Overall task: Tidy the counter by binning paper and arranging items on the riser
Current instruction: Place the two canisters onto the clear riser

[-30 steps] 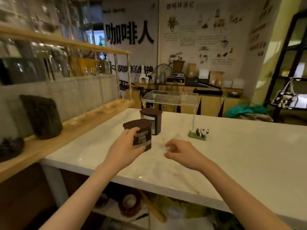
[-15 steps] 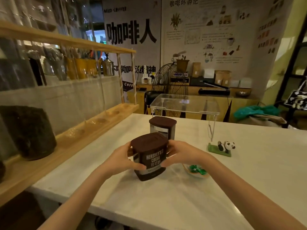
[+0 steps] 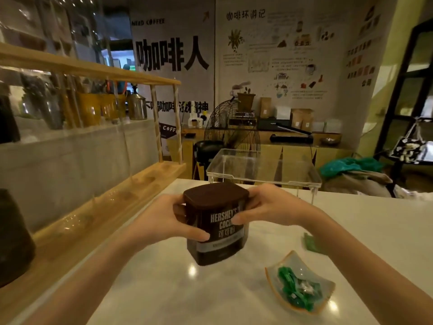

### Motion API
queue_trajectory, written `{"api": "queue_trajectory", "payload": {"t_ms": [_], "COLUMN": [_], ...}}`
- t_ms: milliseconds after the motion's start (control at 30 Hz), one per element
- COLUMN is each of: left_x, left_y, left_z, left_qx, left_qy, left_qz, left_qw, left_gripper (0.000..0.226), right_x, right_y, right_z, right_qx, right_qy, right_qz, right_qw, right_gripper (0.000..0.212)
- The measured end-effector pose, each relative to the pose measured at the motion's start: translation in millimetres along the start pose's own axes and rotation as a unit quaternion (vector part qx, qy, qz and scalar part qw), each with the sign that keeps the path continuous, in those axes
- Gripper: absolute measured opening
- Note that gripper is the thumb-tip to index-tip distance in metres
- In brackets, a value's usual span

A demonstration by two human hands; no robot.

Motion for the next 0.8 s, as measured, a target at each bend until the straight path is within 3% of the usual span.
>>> {"api": "queue_trajectory", "payload": {"t_ms": [333, 433, 500, 633, 800], "left_x": [-106.2, -145.7, -173.0, -220.2, -257.2], "left_y": [49.6, 59.0, 62.8, 59.2, 44.9], "left_z": [-54.7, -57.1, -57.1, -50.2, -26.1], "left_qx": [0.062, 0.071, 0.099, 0.131, 0.126], "left_qy": [-0.1, -0.101, -0.106, -0.109, -0.08], "left_qz": [-0.113, -0.15, -0.145, -0.123, -0.187], "left_qw": [0.987, 0.981, 0.979, 0.978, 0.971], "left_gripper": [0.078, 0.089, 0.085, 0.065, 0.062], "right_x": [-57.9, -76.7, -90.4, -117.4, -150.7], "right_y": [102.1, 123.1, 132.6, 142.7, 149.1], "right_z": [29.0, 21.5, 9.7, -21.3, -61.6], "right_qx": [-0.022, -0.032, -0.032, -0.024, -0.108], "right_qy": [0.065, 0.071, 0.065, 0.044, 0.005], "right_qz": [-0.164, -0.213, -0.253, -0.331, -0.338], "right_qw": [0.984, 0.974, 0.965, 0.942, 0.935], "right_gripper": [0.039, 0.029, 0.027, 0.043, 0.051]}}
Point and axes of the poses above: each hand's wrist, its own x-axis away from the middle knuckle, its own y-axis out of the back of the hand, z = x × y, the point moved 3 cm from there along -x, towards the middle knuckle, and after that the axes turned 5 degrees about -x, right-handed, at the moved point
